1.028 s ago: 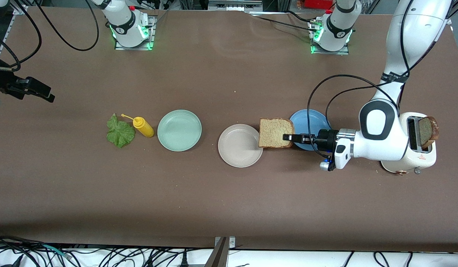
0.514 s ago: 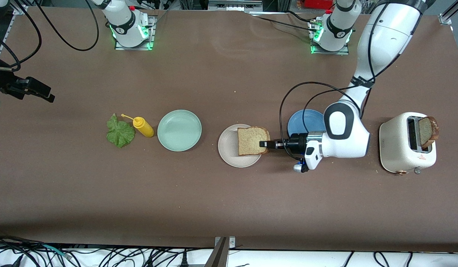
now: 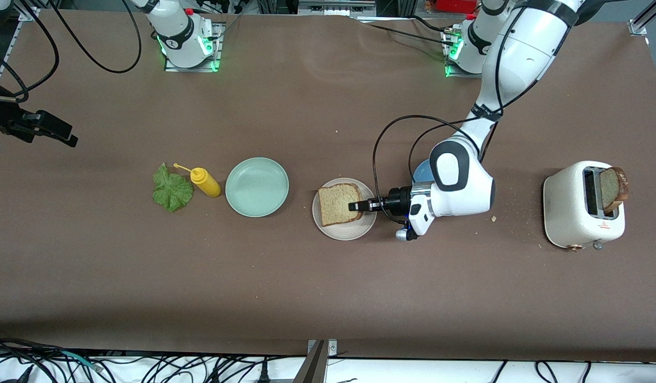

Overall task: Make sandwich in beige plate with both arms
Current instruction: 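Carry the bread slice onto the beige plate with the left gripper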

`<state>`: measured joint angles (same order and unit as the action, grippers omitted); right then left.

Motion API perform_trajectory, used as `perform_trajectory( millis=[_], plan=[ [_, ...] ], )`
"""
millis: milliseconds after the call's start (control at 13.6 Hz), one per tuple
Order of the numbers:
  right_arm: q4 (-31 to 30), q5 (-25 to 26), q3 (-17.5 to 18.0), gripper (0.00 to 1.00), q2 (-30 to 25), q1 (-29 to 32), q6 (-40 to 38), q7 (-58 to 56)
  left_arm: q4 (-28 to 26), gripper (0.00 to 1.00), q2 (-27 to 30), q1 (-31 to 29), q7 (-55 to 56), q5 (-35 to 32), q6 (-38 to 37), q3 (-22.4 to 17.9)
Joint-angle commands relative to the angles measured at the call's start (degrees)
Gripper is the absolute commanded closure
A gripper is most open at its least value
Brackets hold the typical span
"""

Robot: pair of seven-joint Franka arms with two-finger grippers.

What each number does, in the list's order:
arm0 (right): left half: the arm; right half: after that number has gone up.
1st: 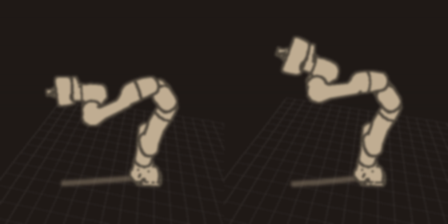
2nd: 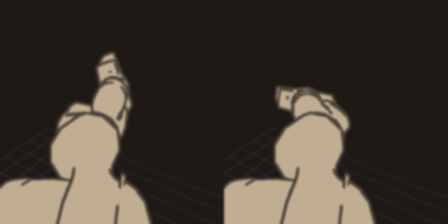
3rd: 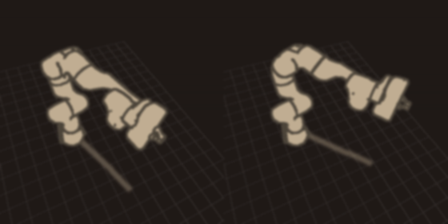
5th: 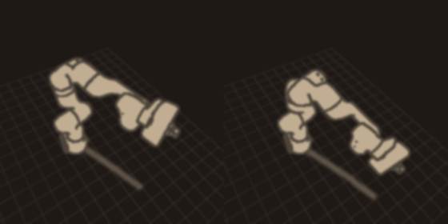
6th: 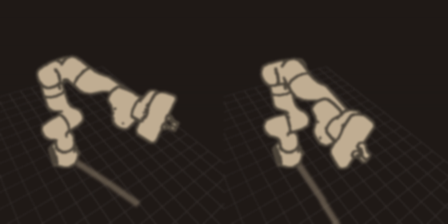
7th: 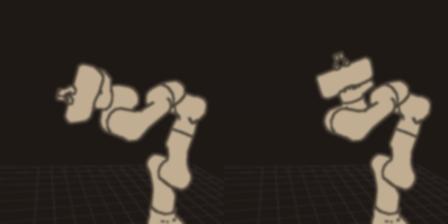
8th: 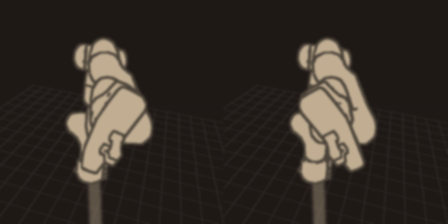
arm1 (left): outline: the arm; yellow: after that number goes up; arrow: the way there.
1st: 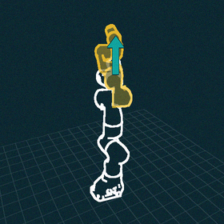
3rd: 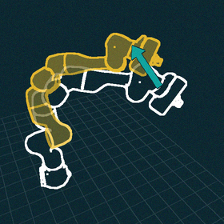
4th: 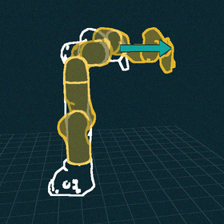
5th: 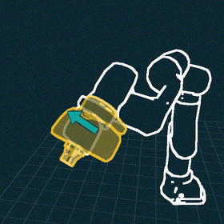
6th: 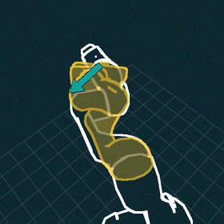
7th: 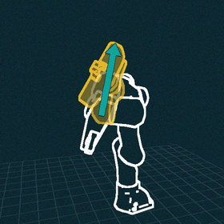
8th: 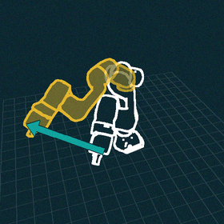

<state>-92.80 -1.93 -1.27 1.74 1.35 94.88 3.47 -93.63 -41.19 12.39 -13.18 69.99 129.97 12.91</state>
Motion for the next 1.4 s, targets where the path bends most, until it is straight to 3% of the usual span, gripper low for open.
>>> perform_trajectory(
  millis=[0, 367, 441, 514, 588, 661, 1322],
  plan=[
    [0.9, -0.3, 0.0, 0.00, 0.2, 0.2, -0.6, -0.3, -0.9, 1.00, -0.2, 0.3, -4.2, 2.8, 0.6, -0.4],
    [1.0, 0.3, 0.0, 0.00, 0.2, 0.1, -0.5, -0.3, -2.4, 1.00, -0.3, 0.3, -8.5, 2.3, 0.6, -0.4],
    [1.0, 0.3, 0.1, 0.00, 0.2, 0.1, -0.5, -0.3, -2.3, 0.77, -0.3, 0.2, -10.4, 2.0, 0.6, -0.4],
    [1.0, 0.3, 0.1, 0.00, 0.2, 0.1, -0.5, -0.3, -2.3, 0.41, -0.4, 0.0, -13.4, 2.1, 0.6, -0.4],
    [0.9, 0.0, 0.1, 0.00, 0.2, 0.1, -0.6, -0.3, -2.3, 0.14, -0.6, -0.2, -15.6, 2.1, 0.6, -0.5],
    [1.0, -0.1, 0.1, 0.00, 0.2, 0.1, -0.5, -0.3, -2.3, 0.00, -0.6, -0.3, -16.0, 2.1, 0.6, -0.6],
    [0.9, 0.3, 0.1, 0.00, 0.2, 0.1, 0.3, -0.2, -3.8, 0.00, 2.3, -1.9, -15.3, 0.9, 0.6, -3.0]
  ],
)
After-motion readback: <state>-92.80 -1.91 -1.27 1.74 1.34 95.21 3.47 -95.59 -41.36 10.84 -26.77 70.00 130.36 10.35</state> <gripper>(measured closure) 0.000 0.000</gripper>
